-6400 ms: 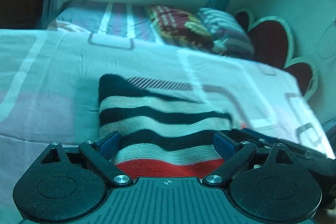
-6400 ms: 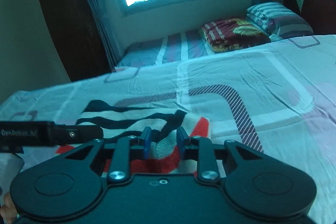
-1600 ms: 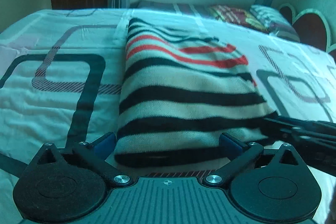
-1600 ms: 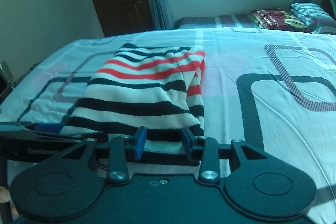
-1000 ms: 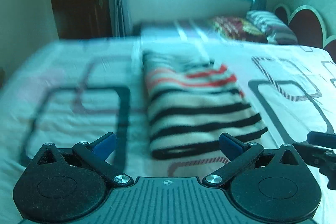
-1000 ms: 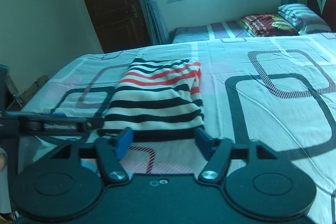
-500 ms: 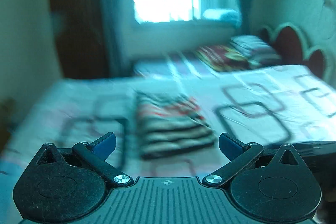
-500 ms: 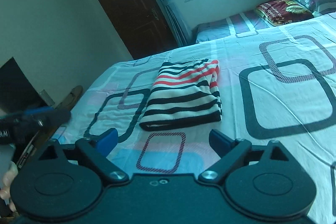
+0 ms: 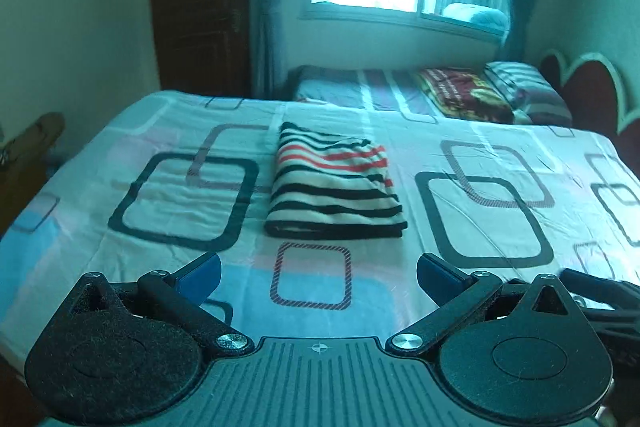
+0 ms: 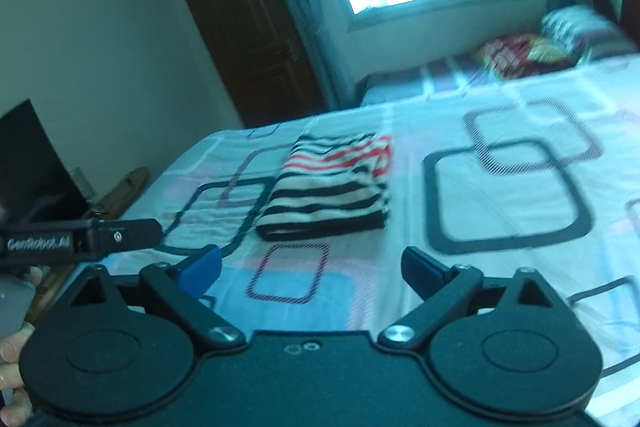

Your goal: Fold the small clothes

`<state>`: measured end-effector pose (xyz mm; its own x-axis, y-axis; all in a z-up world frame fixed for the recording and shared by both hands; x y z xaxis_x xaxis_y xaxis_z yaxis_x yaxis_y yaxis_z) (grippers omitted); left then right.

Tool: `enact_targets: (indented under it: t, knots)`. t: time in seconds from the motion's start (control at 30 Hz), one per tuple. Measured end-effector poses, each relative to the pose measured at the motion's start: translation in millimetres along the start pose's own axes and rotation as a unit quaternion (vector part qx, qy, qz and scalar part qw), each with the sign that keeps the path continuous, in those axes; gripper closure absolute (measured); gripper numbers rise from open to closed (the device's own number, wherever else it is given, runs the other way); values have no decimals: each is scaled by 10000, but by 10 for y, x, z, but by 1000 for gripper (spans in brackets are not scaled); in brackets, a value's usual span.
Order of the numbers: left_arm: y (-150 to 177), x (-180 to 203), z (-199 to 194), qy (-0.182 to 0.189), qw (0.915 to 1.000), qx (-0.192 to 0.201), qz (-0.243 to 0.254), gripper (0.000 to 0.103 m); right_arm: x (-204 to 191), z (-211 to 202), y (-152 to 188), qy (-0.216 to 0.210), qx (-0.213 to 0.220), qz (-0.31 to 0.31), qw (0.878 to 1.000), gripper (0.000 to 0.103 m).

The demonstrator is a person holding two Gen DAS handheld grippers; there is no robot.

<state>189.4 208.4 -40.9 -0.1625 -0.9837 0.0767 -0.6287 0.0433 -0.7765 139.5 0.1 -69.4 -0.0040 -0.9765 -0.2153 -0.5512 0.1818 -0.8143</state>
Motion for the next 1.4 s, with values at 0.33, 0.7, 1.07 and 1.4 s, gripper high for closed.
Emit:
enact_targets:
  t: [0.33, 0.7, 1.07, 1.4]
  knots:
    - [215, 129, 98, -185, 9991, -237, 290, 0, -106, -269, -73, 1018, 227, -510, 9932, 1]
    - [220, 104, -8, -149, 9998, -83, 126, 0, -72, -349, -74, 1217, 422, -476, 9905, 1]
    - [176, 43, -52, -364, 9993, 79, 38, 0, -78, -333, -69, 1281, 450, -458, 9897, 1]
    - [166, 14, -35, -381, 9992, 83, 12, 0, -92, -313, -65, 1224, 408, -459, 9906, 1]
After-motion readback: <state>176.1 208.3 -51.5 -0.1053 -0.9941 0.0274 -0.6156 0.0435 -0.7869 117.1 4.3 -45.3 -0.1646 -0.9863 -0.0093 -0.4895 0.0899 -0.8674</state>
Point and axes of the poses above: each gripper's, at about its wrist camera, not at the fingertips, and z roughly the way its jaws point, x to its right, y to its underside, the point moved 5 cm from there along z, roughly the way its jaws point, and after that the axes turned 4 degrees about y, right-handed, at the moved point
